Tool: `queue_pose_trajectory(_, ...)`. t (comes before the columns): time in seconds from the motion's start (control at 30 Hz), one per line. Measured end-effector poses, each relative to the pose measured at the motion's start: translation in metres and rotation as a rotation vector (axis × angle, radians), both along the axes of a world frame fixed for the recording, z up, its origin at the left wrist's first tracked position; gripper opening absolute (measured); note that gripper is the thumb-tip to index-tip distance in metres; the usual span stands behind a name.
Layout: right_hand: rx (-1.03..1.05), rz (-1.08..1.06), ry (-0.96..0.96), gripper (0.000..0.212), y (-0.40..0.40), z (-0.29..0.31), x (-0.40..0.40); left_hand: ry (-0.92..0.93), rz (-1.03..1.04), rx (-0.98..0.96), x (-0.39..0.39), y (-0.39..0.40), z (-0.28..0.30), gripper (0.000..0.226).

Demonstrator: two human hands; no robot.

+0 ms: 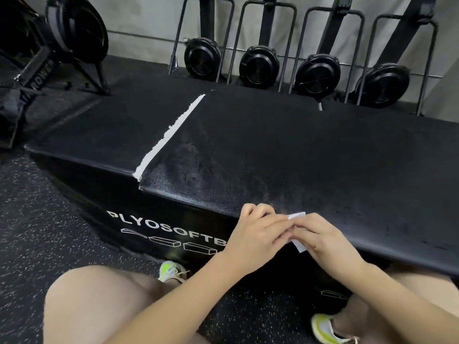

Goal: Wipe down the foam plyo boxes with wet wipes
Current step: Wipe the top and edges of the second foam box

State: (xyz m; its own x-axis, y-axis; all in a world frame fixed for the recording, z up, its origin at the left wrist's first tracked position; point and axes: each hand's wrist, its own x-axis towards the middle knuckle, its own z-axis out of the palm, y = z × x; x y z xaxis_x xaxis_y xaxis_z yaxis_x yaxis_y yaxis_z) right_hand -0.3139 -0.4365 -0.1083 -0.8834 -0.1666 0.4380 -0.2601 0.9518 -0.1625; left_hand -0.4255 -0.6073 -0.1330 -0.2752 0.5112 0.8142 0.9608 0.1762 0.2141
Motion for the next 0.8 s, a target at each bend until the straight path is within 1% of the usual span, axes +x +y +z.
queue_pose_trajectory(0.1, -0.053, -0.055, -0.078, 0.033, -0.018, -0.01, -0.022, -0.001, 0.105, 0.018, 0.002, -0.019, -0.011, 0.021)
queue_pose_trajectory(0.27, -0.154, -0.012, -0.005, 0.018, -0.07, -0.009, -0.057, -0.184, 0.281, -0.028, -0.004, -0.061, -0.016, 0.041)
queue_pose_trajectory(0.4, 0.027, -0.05, 0.069, 0.023, -0.057, -0.005, -0.05, -0.199, 0.381, -0.074, -0.039, -0.102, -0.013, 0.041)
queue_pose_trajectory(0.47, 0.045, -0.088, 0.059, 0.026, -0.042, -0.004, -0.037, -0.242, 0.489, -0.073, -0.064, -0.124, -0.008, 0.048)
queue_pose_trajectory(0.5, 0.05, -0.103, 0.052, 0.029, -0.037, -0.004, -0.031, -0.322, 0.569, -0.059, -0.075, -0.135, -0.004, 0.056)
queue_pose_trajectory(0.53, 0.058, -0.115, 0.052, 0.029, -0.034, -0.005, -0.028, -0.475, 0.651, -0.009, -0.083, -0.145, 0.001, 0.067)
queue_pose_trajectory(0.57, 0.077, -0.116, 0.063, 0.025, -0.032, -0.006, -0.027, -0.717, 0.699, 0.098, -0.087, -0.153, 0.007, 0.077)
queue_pose_trajectory(0.6, 0.1, -0.107, 0.081, 0.017, -0.033, -0.008, -0.027, -1.039, 0.669, 0.286, -0.089, -0.158, 0.014, 0.083)
queue_pose_trajectory(0.63, 0.109, -0.101, 0.087, 0.016, -0.036, -0.008, -0.03, -1.363, 0.527, 0.55, -0.088, -0.161, 0.021, 0.081)
queue_pose_trajectory(0.67, 0.106, -0.084, 0.089, 0.024, -0.042, -0.008, -0.034, -1.616, 0.326, 0.814, -0.087, -0.16, 0.026, 0.071)
queue_pose_trajectory(0.7, 0.095, -0.066, 0.098, 0.029, -0.048, -0.007, -0.037, -1.765, 0.159, 1.001, -0.083, -0.157, 0.03, 0.055)
queue_pose_trajectory(0.73, 0.076, -0.054, 0.113, 0.032, -0.056, -0.009, -0.047, -1.819, 0.1, 1.079, -0.082, -0.159, 0.031, 0.04)
queue_pose_trajectory(0.77, 0.049, -0.045, 0.132, 0.033, -0.063, -0.007, -0.051, -1.824, 0.095, 1.104, -0.078, -0.156, 0.034, 0.031)
queue_pose_trajectory(0.8, 0.014, -0.046, 0.138, 0.031, -0.07, -0.005, -0.057, -1.805, 0.099, 1.119, -0.075, -0.153, 0.036, 0.03)
